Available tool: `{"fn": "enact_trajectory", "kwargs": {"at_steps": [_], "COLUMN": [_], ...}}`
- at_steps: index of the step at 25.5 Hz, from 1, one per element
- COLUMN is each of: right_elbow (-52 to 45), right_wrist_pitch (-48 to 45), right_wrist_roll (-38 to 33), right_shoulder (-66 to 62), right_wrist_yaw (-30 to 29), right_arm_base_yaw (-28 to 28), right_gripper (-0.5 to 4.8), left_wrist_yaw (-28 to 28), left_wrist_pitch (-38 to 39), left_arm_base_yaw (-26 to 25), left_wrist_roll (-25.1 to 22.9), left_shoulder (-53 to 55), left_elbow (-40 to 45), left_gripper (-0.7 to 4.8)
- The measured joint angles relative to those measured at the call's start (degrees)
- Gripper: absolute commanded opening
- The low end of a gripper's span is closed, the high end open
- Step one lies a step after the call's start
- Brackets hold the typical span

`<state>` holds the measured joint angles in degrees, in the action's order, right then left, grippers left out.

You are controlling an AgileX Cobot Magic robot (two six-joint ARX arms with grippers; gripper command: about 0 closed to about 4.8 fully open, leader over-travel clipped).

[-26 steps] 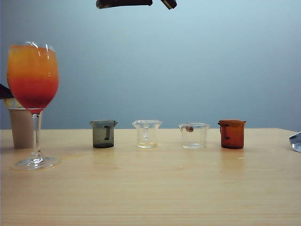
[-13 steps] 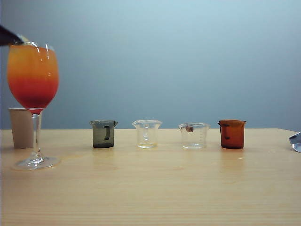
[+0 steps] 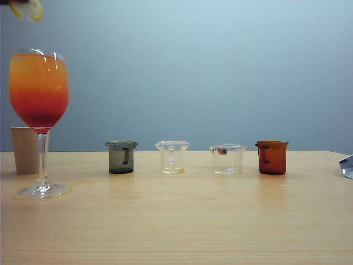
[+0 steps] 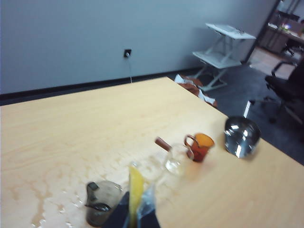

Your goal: Pick up the lemon slice from the paper cup on the left and carefully insert it into the rim of the goblet.

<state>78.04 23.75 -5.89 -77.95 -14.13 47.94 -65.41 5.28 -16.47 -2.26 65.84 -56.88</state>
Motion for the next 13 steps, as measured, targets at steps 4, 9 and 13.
{"fn": "enact_trajectory", "kwargs": {"at_steps": [4,9,13], "right_elbow": [0.0,0.0,0.0], "right_wrist_pitch": [0.83,1.14,1.01], "right_wrist_roll": [0.0,0.35,4.46], "right_shoulder": [0.11,0.11,0.09], "right_wrist_yaw": [-0.02,-0.92,-1.05], "right_arm_base_yaw": [0.2,0.46,1.07], "right_gripper": [-0.05,-0.05,-0.05], "left_wrist_yaw": [-0.42,-0.57,0.35], "left_wrist_pitch": [9.38,16.35,25.55], "left_arm_base_yaw": [1.11,2.45,2.23], "left_wrist_roll": [-9.31,-15.02,-17.51], "left_shoulder": [-4.94,-6.97,-6.95], "left_elbow": [0.0,0.0,0.0], "left_gripper": [-0.06,-0.06,-0.06]}}
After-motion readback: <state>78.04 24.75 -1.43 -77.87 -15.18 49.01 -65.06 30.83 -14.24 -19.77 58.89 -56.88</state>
